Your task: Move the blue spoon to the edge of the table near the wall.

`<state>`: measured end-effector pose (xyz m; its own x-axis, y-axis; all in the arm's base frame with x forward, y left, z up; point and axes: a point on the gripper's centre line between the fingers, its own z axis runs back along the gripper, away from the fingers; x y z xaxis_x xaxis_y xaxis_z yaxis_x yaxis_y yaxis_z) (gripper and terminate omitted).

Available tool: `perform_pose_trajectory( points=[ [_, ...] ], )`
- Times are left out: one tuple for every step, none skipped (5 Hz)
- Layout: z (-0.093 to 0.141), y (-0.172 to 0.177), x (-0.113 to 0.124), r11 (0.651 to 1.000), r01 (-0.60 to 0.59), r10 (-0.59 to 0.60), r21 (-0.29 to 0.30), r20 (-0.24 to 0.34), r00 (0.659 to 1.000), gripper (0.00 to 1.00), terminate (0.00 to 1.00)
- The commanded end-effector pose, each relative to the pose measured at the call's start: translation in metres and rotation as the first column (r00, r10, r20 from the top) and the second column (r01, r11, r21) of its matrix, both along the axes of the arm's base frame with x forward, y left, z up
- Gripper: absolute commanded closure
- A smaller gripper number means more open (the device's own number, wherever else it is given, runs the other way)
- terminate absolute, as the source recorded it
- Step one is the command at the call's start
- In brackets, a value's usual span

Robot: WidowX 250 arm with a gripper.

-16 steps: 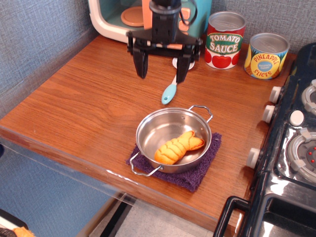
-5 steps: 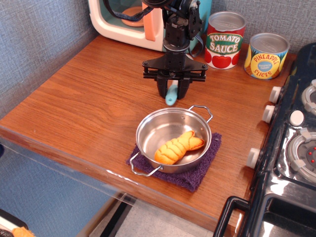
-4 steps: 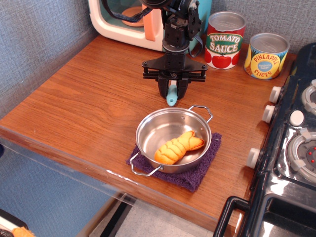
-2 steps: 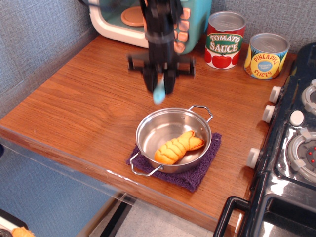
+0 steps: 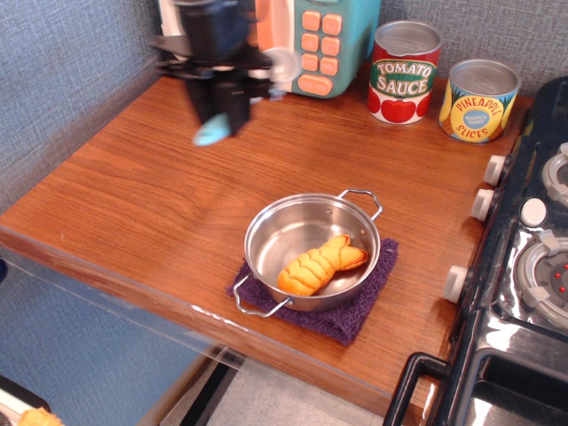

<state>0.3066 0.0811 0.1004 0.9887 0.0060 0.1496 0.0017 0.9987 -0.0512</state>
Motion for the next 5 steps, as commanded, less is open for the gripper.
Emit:
perform_pose_trajectory(
  points=[
    [-0.008, 0.076, -0.038, 0.998, -0.047, 0.047, 0.039, 0.007, 0.999, 1.00, 0.00],
    [-0.024, 0.090, -0.042, 0.992, -0.093, 0.092, 0.082, 0.016, 0.996, 1.00, 0.00],
    [-0.038, 0.096, -0.037, 0.994, -0.052, 0.051, 0.092, 0.022, 0.998, 1.00, 0.00],
    [-0.045, 0.102, -0.032, 0.995, -0.004, 0.002, 0.098, 0.026, 1.000, 1.00, 0.00],
    [-0.056, 0.112, -0.029, 0.996, 0.038, -0.040, 0.084, 0.017, 0.999, 1.00, 0.00]
  ],
)
